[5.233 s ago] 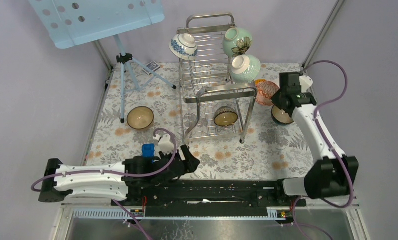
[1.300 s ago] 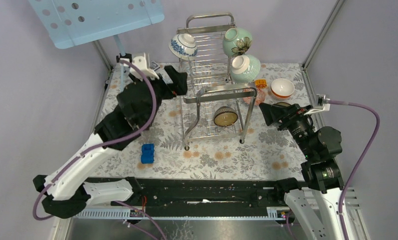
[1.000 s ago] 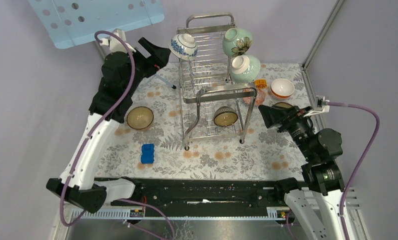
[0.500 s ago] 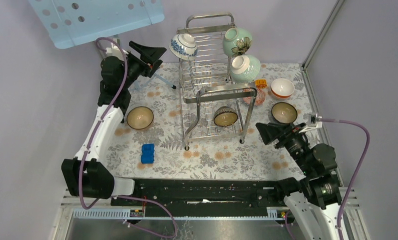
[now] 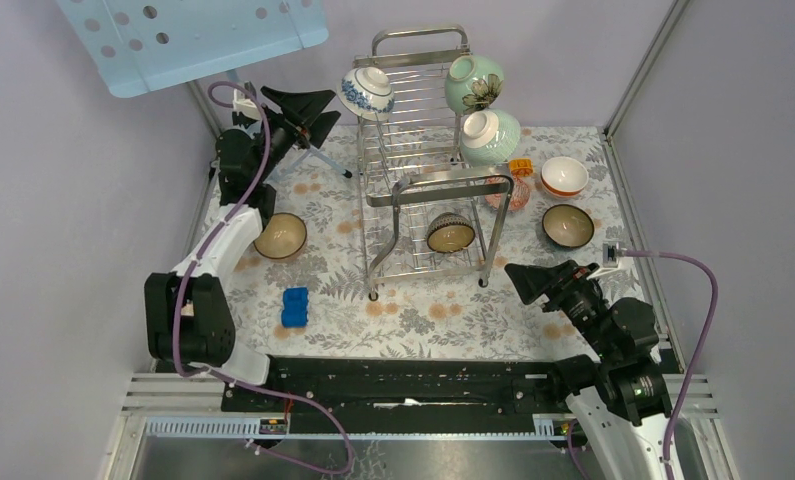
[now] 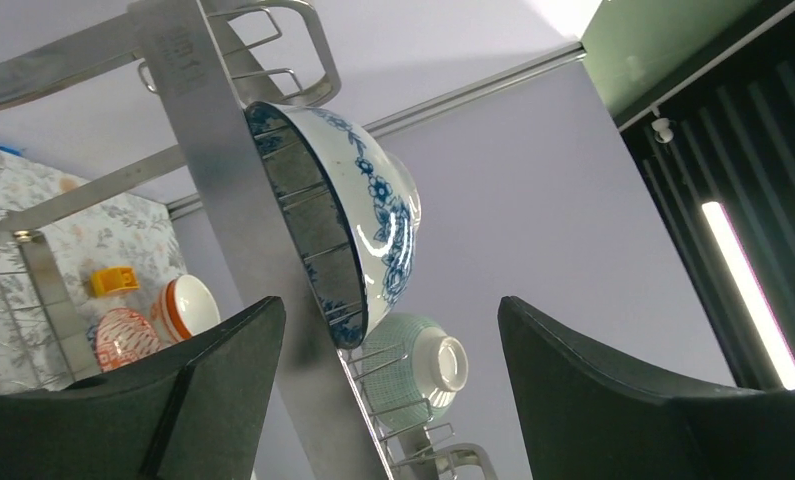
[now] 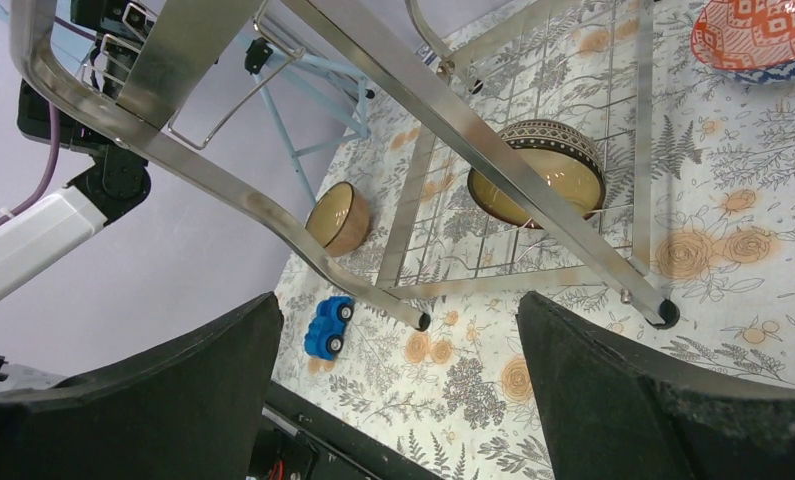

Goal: Unload the bowls from the dish rack
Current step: Pick up the bowl from the dish rack.

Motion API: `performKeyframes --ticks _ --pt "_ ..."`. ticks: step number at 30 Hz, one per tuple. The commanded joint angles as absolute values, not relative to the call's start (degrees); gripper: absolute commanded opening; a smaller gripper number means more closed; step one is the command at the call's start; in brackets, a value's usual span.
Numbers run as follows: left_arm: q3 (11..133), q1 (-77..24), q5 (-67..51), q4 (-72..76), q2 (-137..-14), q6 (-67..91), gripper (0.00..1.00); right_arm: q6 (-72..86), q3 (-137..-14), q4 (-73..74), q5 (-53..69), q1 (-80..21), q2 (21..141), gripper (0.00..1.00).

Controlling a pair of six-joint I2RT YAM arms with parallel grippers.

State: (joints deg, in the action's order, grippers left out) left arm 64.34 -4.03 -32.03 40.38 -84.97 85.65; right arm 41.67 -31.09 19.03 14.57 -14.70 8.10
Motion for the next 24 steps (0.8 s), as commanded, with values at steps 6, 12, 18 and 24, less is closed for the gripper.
performKeyframes --ticks 6,12,18,24 --pt "64.5 -3.6 -34.5 55.9 -89.4 92.8 0.81 41.5 -30.6 17.8 15.6 -15.2 7.8 0.94" --pt "66.0 -4.1 -35.1 59.3 -92.4 94.9 0.77 41.4 -30.2 17.2 15.4 -15.2 8.1 0.94" --pt "68.4 -4.5 -35.2 62.5 -94.6 96.4 0.71 41.1 -30.3 17.3 14.9 -15.2 8.3 0.94" --pt "70.3 -5.3 -35.8 64.9 -96.7 97.6 0.66 41.0 -29.7 17.3 14.9 -15.2 8.1 0.94"
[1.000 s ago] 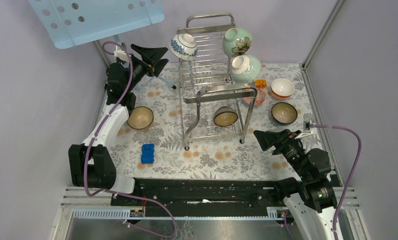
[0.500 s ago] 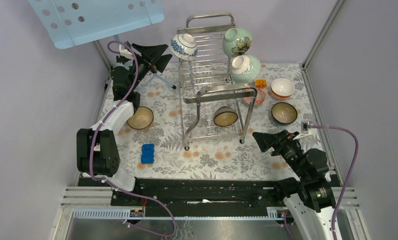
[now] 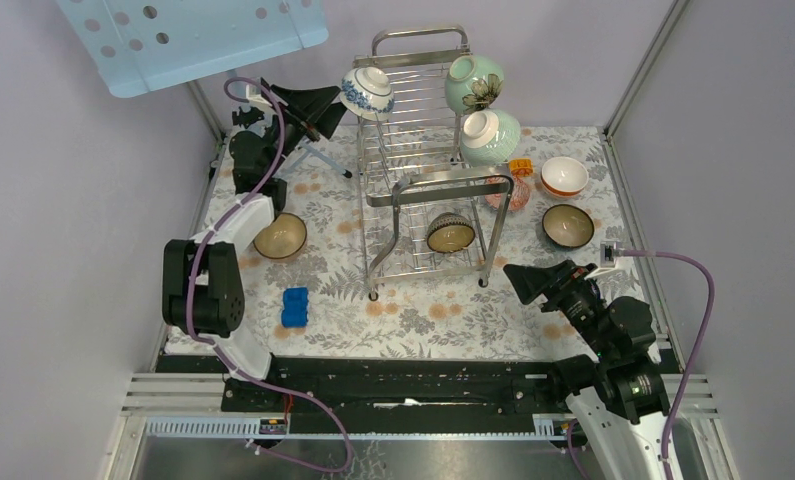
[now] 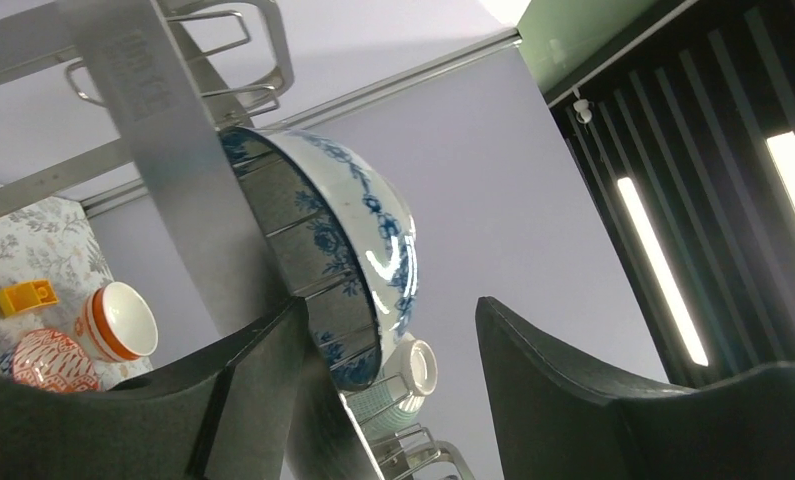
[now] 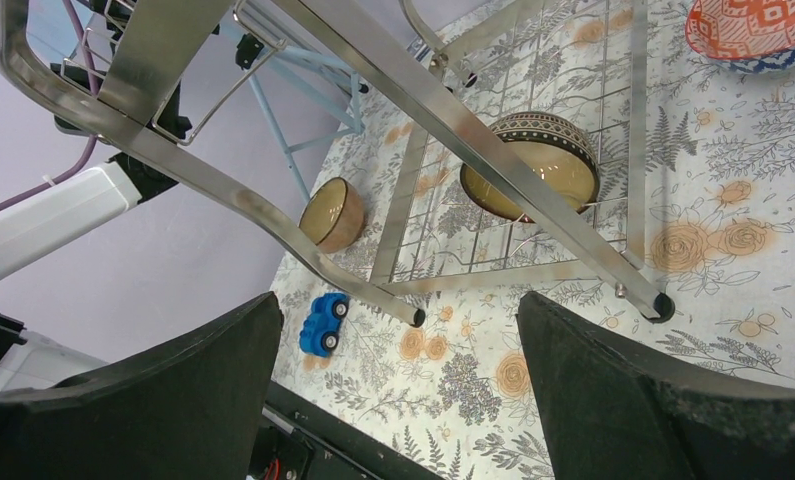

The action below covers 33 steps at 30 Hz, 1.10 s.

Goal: Unload the bowls from the dish rack
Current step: Pick up the bowl from the dish rack.

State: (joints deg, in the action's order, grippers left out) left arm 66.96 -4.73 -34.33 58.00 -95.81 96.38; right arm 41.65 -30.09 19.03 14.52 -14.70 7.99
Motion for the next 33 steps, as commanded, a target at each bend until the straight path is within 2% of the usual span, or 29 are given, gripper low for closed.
performKeyframes --ticks 1,13,23,28,33 --pt "70.4 -5.5 -35.7 65.5 -96.9 98.0 0.65 41.0 -29.7 17.4 14.8 -15.2 8.1 0.94" --pt "72.7 -6.9 -36.0 69.3 -99.8 100.0 0.51 40.6 -29.3 17.8 14.5 -15.2 7.9 0.94" --pt "74.1 -7.2 -36.0 71.4 -101.3 101.6 0.32 40.7 -29.0 17.5 14.6 -15.3 8.1 0.94" --pt "74.5 -7.5 -35.8 72.5 -102.0 102.1 0.27 40.7 -29.0 17.5 14.4 -15.5 8.3 0.94" --pt "75.8 -8.2 -35.4 74.0 -102.9 103.1 0.13 40.5 -29.2 17.6 14.4 -15.5 8.4 0.94"
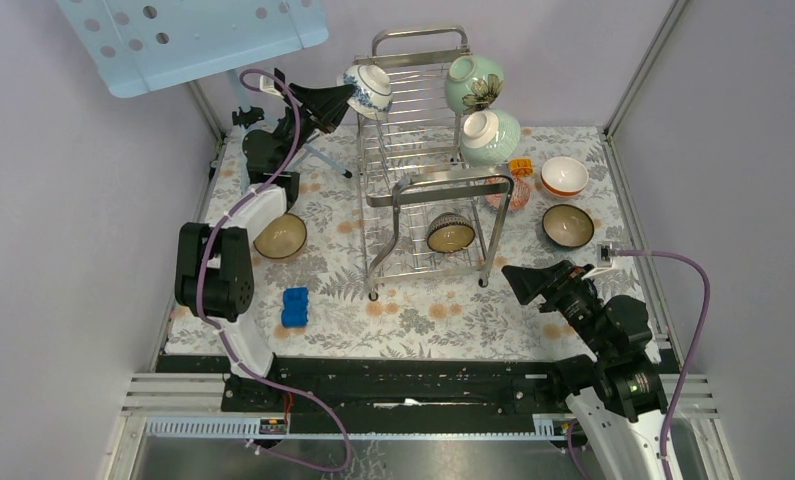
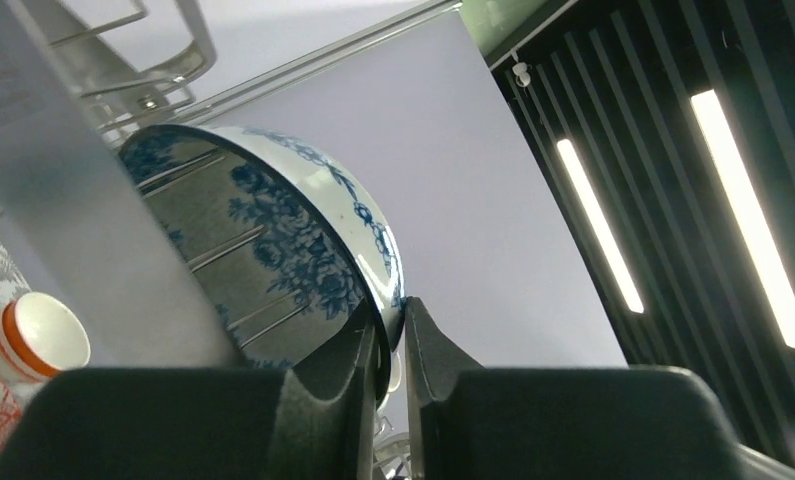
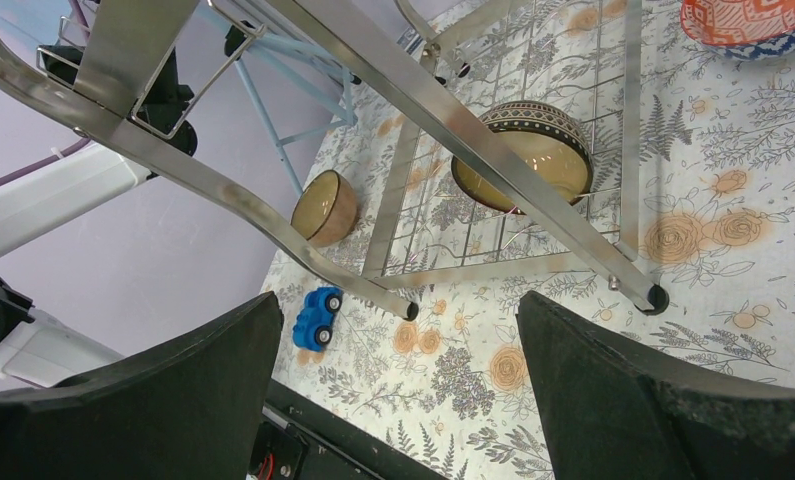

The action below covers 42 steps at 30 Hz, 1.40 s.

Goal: Unload the bowls from the dish rack
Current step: Pick up the bowl from the dish rack.

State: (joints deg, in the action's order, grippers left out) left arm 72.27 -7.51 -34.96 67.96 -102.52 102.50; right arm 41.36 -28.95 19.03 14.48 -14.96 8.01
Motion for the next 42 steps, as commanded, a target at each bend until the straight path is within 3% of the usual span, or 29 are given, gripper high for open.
performKeyframes --ticks 1,4,31,42 --pt "76.2 -8.4 -35.3 74.2 -103.1 103.3 0.09 40.6 -29.1 17.6 14.4 -15.5 8.5 0.94" --pt "77.6 -8.8 -35.2 74.6 -103.5 103.4 0.0 40.4 -29.4 17.6 14.4 -15.5 8.6 0.94" --pt "82.7 -9.9 -33.1 75.0 -96.6 105.3 0.0 37.8 -32.2 23.5 12.3 -15.5 6.5 0.95" --pt "78.9 -11.0 -35.3 71.0 -85.3 102.6 0.0 27.3 -46.0 33.1 3.7 -15.5 9.7 0.97"
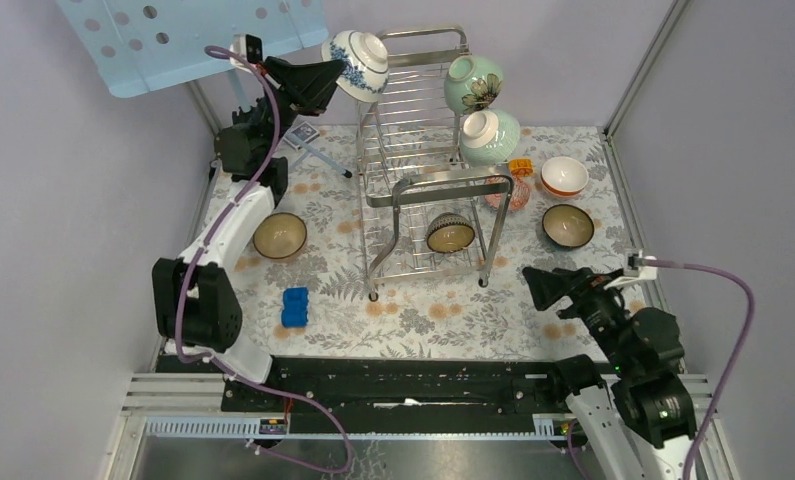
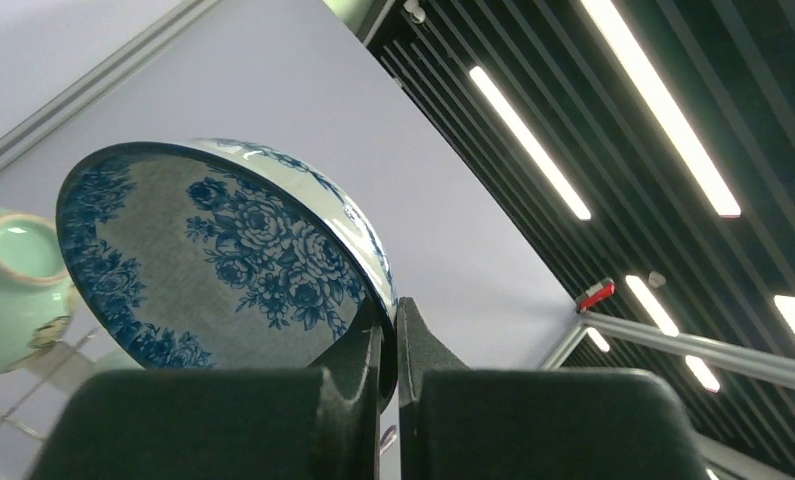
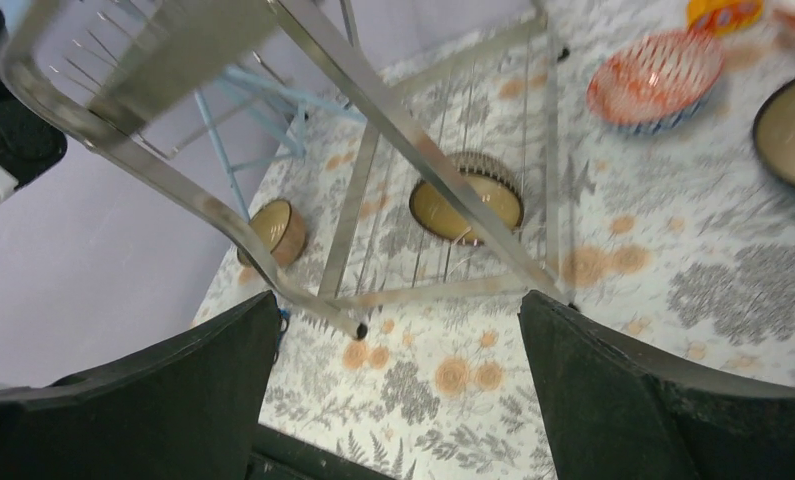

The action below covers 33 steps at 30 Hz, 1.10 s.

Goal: Unload the bowls from the dish rack
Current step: Pick up the bowl from the dish rack, then place the bowl with the bowl.

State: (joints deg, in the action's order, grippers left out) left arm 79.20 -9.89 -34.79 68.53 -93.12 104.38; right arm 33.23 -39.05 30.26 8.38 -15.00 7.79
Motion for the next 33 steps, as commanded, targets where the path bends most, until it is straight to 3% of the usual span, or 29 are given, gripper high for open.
performKeyframes --ticks 1,5,8,11,16,25,33 --pt "78.2 -11.4 -35.7 69.8 -83.4 101.4 0.0 26.4 -47.7 34.0 3.1 -15.5 10.3 0.97" --pt "75.4 -14.3 -38.6 58.9 -74.4 91.9 0.0 24.3 -53.8 36.1 0.9 -15.7 12.4 0.97" --pt "75.4 -19.4 -38.4 39.2 -65.0 76.3 0.0 24.1 -58.9 37.2 -2.0 -16.3 15.4 0.97" --pt "78.2 -28.8 -33.3 16.6 -58.9 57.6 0.0 26.5 -63.5 38.1 -1.6 -16.8 19.7 0.97" --pt "78.4 -42.3 -24.0 -5.3 -53.3 41.0 0.0 30.2 -68.6 40.1 3.9 -16.8 27.0 0.96" --pt "82.8 -56.8 -10.4 -30.3 -51.4 28.1 0.0 28.9 -71.0 48.7 4.7 -16.8 31.2 0.96" --pt "89.7 -65.6 -3.0 -39.4 -56.5 20.1 0.0 26.3 -70.0 56.5 3.4 -16.7 31.6 0.96"
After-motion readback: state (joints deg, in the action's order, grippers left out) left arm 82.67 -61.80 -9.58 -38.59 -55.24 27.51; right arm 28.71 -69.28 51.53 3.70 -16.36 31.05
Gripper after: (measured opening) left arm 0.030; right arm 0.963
